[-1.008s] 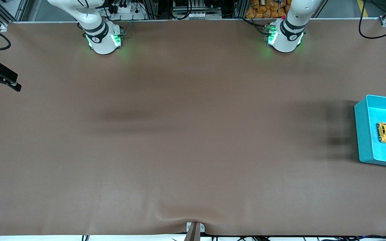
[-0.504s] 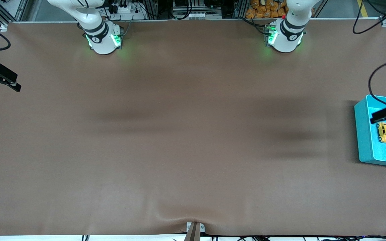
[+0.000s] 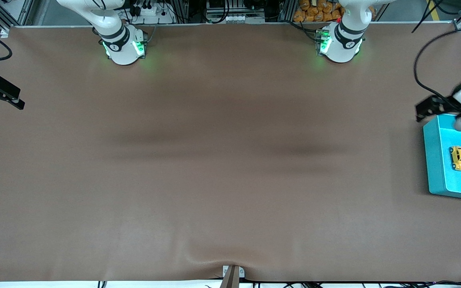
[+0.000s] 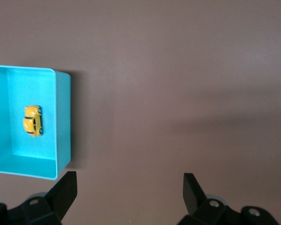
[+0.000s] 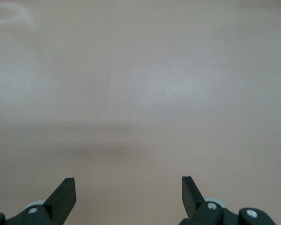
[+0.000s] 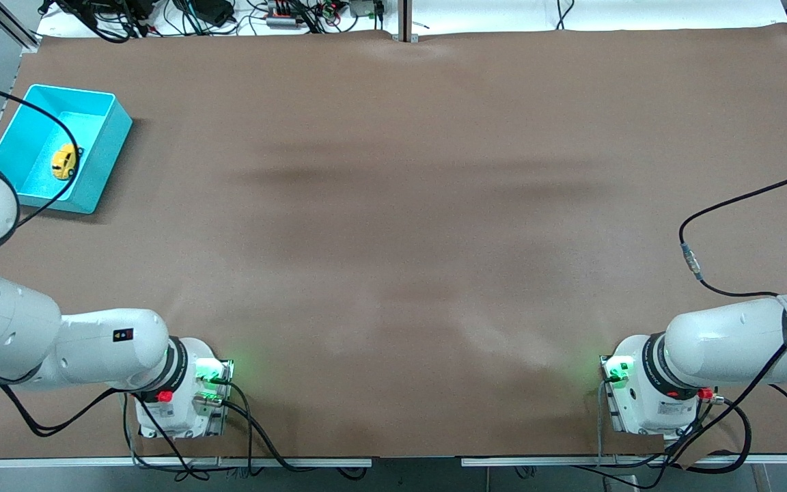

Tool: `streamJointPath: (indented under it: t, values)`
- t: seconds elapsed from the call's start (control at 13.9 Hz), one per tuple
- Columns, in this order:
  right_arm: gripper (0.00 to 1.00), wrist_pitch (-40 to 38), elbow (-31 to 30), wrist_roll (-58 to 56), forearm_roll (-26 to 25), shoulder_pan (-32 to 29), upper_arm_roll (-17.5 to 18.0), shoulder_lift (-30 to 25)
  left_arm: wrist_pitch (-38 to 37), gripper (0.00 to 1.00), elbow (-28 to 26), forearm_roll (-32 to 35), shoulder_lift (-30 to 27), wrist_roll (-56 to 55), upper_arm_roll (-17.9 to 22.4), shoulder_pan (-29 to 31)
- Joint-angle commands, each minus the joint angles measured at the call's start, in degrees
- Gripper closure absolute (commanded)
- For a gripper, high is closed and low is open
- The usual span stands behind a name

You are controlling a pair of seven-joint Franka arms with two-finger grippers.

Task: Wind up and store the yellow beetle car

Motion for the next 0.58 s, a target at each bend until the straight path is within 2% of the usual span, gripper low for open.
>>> streamJointPath:
  t: [0.0,0.22,0.5]
  values:
    - [0.0,-0.7,1.2,0.9,-0.9,0.2,0.1,0.6,-4.4,0.0,1.2,-1.8,-1.1,-3.8,0.9,-2.6]
    - [0.0,-0.7,1.2,0.9,-0.9,0.1,0.1,0.6,-8.6,0.0,3.9,-4.1,-1.4,-4.6,0.3,-2.3]
    - [0.0,-0.7,1.2,0.9,-0.9,0.2,0.1,0.6,-9.1,0.0,3.9,-5.6,-4.1,-8.1,0.5,-3.2]
